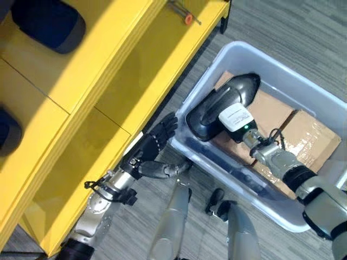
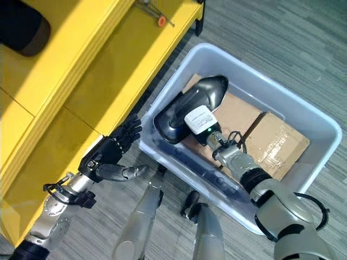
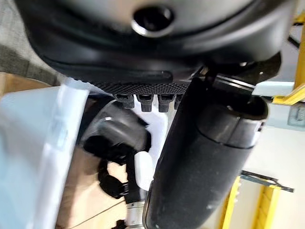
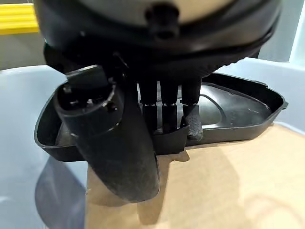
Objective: Move parts from the plastic box to the shelf.
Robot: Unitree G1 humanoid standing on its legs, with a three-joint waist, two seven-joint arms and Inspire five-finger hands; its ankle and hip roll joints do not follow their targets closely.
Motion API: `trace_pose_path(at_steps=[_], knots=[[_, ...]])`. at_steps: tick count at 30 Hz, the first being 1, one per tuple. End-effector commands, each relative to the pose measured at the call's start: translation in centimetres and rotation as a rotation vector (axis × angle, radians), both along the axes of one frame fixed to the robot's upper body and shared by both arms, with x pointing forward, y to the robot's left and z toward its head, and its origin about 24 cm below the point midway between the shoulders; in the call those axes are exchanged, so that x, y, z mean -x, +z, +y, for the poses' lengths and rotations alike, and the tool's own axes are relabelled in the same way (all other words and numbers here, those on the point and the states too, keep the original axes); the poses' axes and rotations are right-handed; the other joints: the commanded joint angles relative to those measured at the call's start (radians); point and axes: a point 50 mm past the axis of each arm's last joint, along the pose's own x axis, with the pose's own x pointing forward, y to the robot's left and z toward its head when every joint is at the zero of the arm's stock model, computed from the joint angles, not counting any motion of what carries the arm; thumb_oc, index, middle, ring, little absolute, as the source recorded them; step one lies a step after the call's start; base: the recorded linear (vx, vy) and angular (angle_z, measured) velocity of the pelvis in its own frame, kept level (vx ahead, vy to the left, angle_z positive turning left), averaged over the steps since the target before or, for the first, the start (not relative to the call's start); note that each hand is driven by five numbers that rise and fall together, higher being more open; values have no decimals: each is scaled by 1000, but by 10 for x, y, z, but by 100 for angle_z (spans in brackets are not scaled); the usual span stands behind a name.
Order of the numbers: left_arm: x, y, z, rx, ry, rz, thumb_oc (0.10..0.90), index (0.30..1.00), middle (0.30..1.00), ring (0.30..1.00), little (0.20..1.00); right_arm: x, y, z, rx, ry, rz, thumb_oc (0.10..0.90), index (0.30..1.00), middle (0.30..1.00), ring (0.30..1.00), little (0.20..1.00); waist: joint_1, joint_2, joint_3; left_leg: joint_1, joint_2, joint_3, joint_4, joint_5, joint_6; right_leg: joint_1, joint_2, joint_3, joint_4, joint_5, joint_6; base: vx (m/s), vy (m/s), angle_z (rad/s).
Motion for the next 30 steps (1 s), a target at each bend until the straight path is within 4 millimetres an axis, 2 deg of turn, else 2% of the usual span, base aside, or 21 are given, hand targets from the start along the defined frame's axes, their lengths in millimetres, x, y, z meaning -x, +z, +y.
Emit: trace_pose_path(at_steps=[1,3,6,7,8,11,13,14,18,21,22,30], knots=[[5,50,-8,45,-60,-289,900,1000,1000,1000,1000,0,24,-11,-17,-16,-150,400,300,300,300,300,-30,-22,87,134,-53,98,-73,-79,81,73,54,9,-136,118,58,0,57,-3],[6,50,-7,45,-63,-298,900,1000,1000,1000,1000,3,28,-9,-28,-12,-188,400,300,300,300,300,-35,-26,87,161,-50,102,-85,-81,80,100,57,18,-159,126,60,0,50,-6],[10,55,-2,83,-76,-305,900,1000,1000,1000,1000,17,35,-1,-128,82,-265,400,300,300,300,300,-57,-48,87,251,-42,121,-123,-89,82,197,60,47,-262,158,72,4,92,-9],[12,56,-1,78,-91,-308,900,1000,1000,1000,1000,28,38,3,-180,147,-273,400,300,300,300,300,-72,-65,87,305,-42,132,-135,-101,82,257,51,62,-309,171,82,38,107,-22],[13,56,-1,82,-95,-305,900,1000,1000,1000,1000,31,38,2,-190,156,-283,400,300,300,300,300,-75,-66,81,311,-39,132,-140,-99,82,267,52,63,-325,181,84,61,109,-31],[18,54,4,96,-79,-268,900,1000,1000,1000,1000,56,56,3,-264,239,-306,400,300,300,300,300,-111,-100,25,382,-31,158,-173,-113,84,353,41,92,-430,220,104,82,137,-15],[19,53,4,110,-57,-269,900,1000,1000,1000,1000,71,67,6,-281,269,-289,400,300,300,300,300,-137,-114,-14,426,-24,175,-194,-119,82,402,33,113,-475,236,115,100,149,-19],[20,53,4,109,-58,-267,900,1000,1000,1000,1000,72,68,6,-281,269,-285,400,300,300,300,300,-136,-114,-16,432,-23,177,-197,-119,82,409,33,115,-481,238,116,126,164,-31],[23,51,3,70,-53,-274,900,1000,1000,1000,1000,86,74,-1,-319,256,-188,400,300,300,300,300,-164,-125,-81,496,-17,200,-226,-122,82,475,22,140,-541,267,134,107,140,-23],[21,40,0,103,-65,-165,900,1000,1000,1000,1000,92,65,-16,-488,162,77,400,300,300,300,300,-193,-134,-152,554,-7,227,-249,-121,82,528,10,151,-583,292,146,176,167,-13],[20,38,-1,88,-49,-170,900,1000,1000,1000,1000,92,60,-18,-605,150,193,400,300,300,300,300,-205,-139,-179,577,-4,235,-257,-121,81,546,8,157,-600,302,148,141,106,-14],[19,37,-2,77,-40,-172,900,1000,1000,1000,1000,91,60,-19,-665,142,234,400,300,300,300,300,-211,-143,-195,596,-2,244,-264,-123,79,562,6,162,-617,312,152,18,15,-5]])
